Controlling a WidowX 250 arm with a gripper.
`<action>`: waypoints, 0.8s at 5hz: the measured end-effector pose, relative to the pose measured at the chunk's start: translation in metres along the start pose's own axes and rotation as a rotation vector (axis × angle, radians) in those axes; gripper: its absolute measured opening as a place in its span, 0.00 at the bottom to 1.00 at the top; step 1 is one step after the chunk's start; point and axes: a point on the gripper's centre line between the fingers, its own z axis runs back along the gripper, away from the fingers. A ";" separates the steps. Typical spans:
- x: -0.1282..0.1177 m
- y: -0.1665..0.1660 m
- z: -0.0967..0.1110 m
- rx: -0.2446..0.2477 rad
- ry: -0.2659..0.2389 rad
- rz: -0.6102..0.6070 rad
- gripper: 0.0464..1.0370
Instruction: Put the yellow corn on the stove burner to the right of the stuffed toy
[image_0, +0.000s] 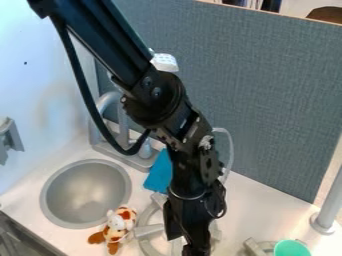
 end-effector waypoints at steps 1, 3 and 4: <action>-0.004 -0.001 -0.007 -0.008 0.023 0.003 0.96; 0.002 0.000 -0.020 0.000 -0.002 0.039 0.96; 0.011 -0.003 -0.024 0.023 0.013 0.042 0.96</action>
